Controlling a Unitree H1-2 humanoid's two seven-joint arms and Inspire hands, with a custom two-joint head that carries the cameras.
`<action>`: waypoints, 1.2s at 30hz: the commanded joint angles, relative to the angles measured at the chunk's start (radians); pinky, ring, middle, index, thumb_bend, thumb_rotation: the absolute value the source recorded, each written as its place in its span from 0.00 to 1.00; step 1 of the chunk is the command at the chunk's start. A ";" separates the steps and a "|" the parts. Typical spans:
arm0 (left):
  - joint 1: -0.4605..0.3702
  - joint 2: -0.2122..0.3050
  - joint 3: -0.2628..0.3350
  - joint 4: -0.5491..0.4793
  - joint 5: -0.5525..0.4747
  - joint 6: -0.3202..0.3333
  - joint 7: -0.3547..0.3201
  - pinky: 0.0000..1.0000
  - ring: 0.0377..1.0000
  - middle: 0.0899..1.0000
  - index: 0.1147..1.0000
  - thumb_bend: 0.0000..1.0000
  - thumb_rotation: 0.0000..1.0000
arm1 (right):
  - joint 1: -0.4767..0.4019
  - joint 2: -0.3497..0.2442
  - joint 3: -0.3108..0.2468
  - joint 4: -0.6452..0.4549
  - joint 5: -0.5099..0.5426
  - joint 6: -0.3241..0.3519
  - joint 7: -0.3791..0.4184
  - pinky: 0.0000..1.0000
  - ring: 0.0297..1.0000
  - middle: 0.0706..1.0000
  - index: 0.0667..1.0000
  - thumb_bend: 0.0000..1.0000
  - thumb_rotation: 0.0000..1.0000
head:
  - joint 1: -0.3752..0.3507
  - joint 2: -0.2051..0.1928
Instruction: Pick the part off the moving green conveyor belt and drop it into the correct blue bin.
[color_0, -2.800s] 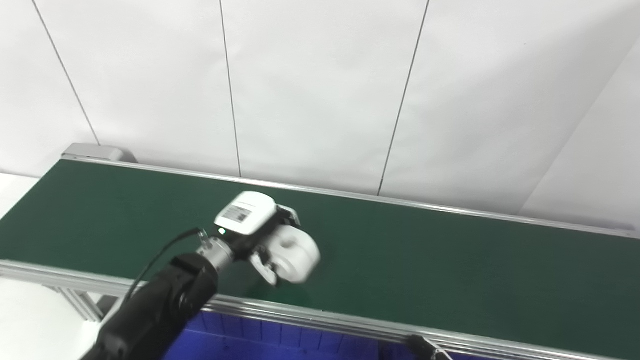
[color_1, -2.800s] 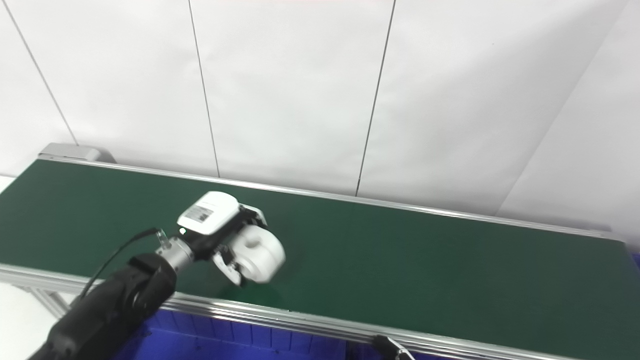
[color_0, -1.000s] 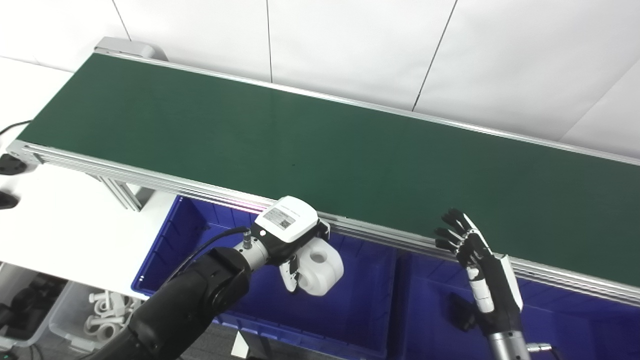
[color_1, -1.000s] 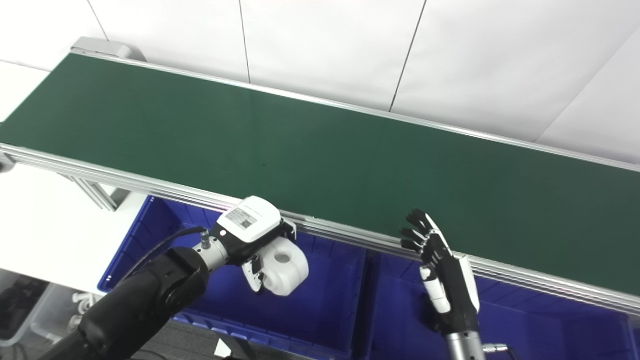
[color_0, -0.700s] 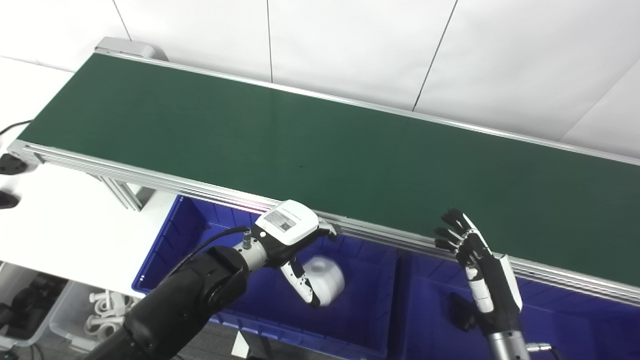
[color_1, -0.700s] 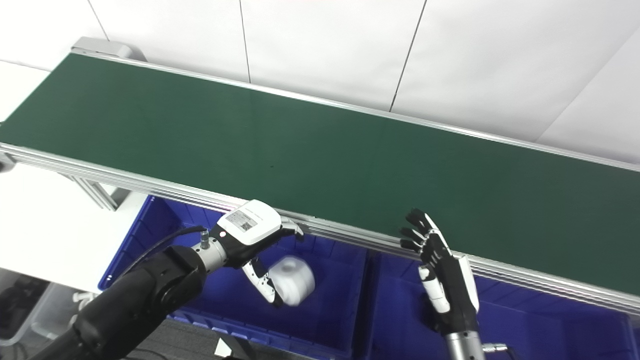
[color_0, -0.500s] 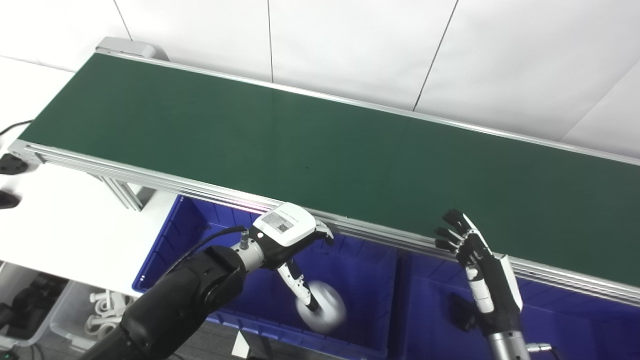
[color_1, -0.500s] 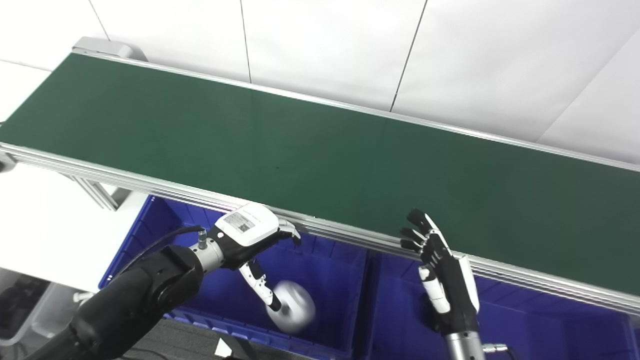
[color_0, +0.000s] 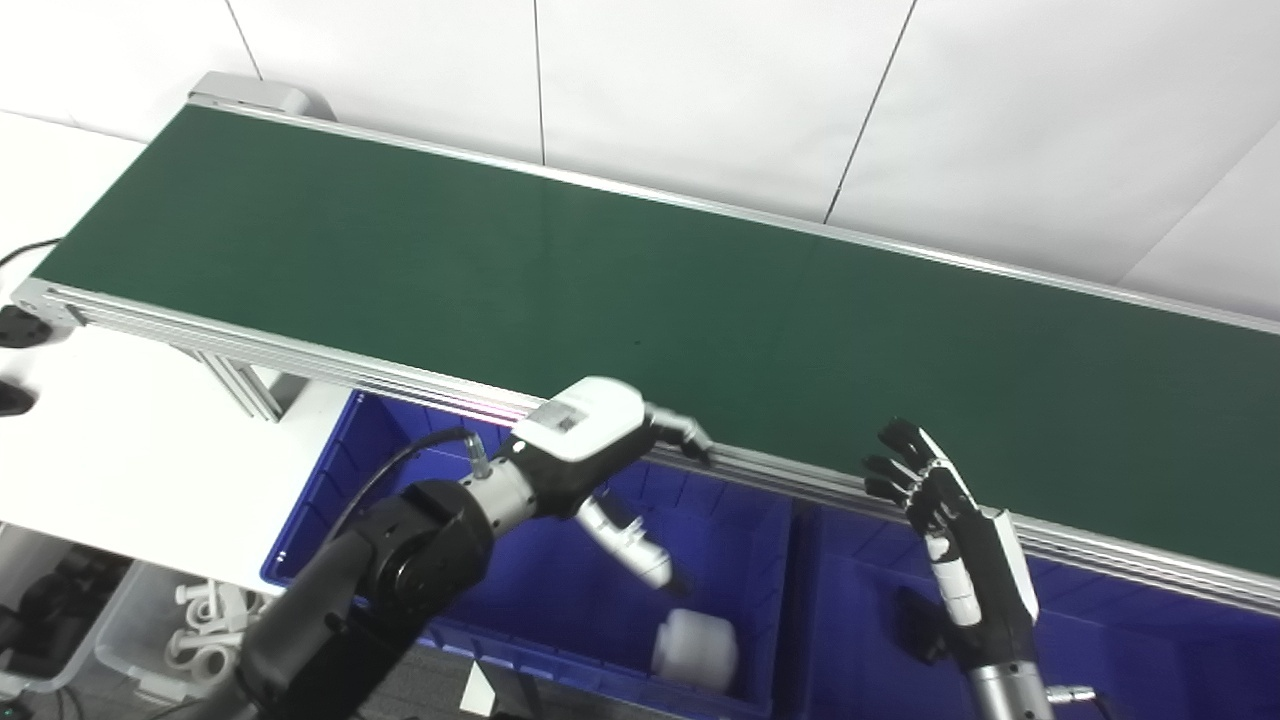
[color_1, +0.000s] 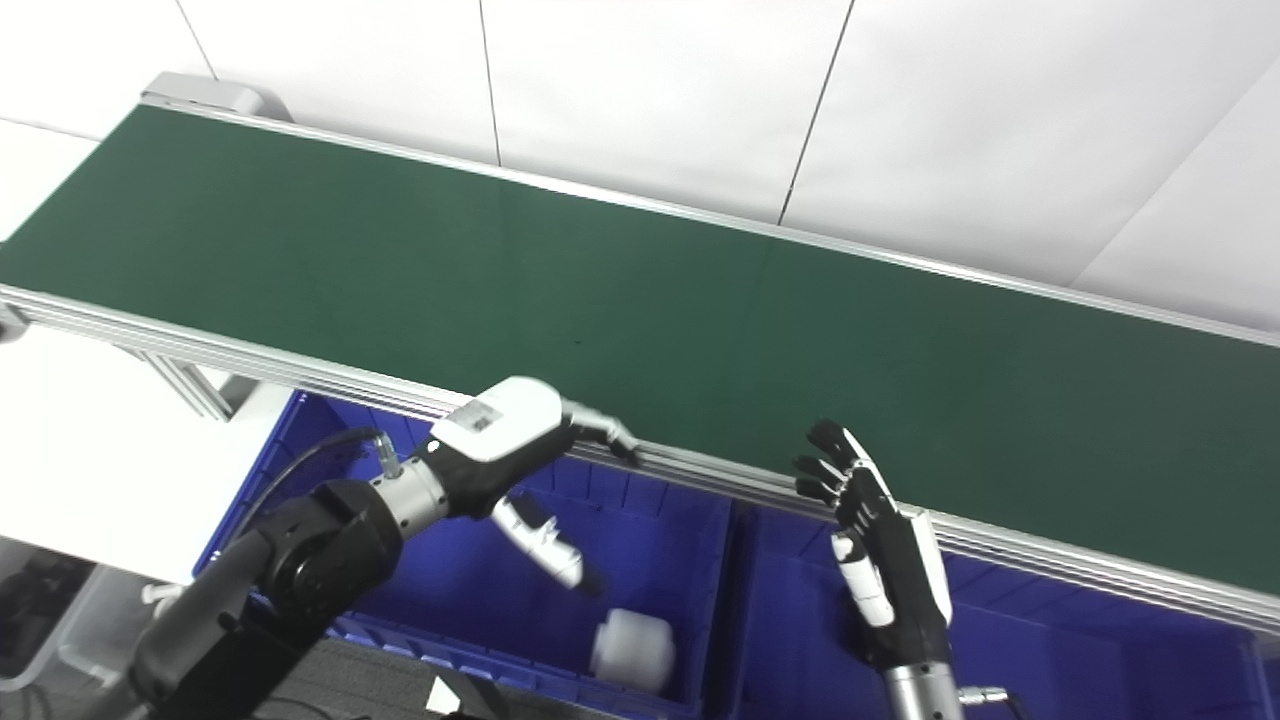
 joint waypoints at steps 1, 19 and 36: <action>0.019 -0.065 0.044 -0.052 -0.190 0.076 -0.009 0.67 0.72 0.69 0.65 0.93 0.70 | -0.002 0.002 0.002 -0.030 -0.013 -0.012 -0.008 0.76 0.82 0.89 0.91 0.86 0.96 | -0.011 -0.005; 0.061 -0.193 0.137 0.401 -0.575 -0.235 0.033 0.88 0.93 0.91 0.81 0.95 0.71 | 0.043 0.110 0.044 -0.021 -0.171 0.004 -0.111 0.75 0.82 0.91 0.92 0.80 1.00 | -0.302 -0.114; 0.063 -0.136 0.092 0.474 -0.507 -0.383 0.046 0.91 0.95 0.93 0.85 0.91 0.67 | 0.050 0.119 0.060 0.020 -0.180 -0.018 -0.129 0.76 0.83 0.92 0.93 0.82 1.00 | -0.267 -0.212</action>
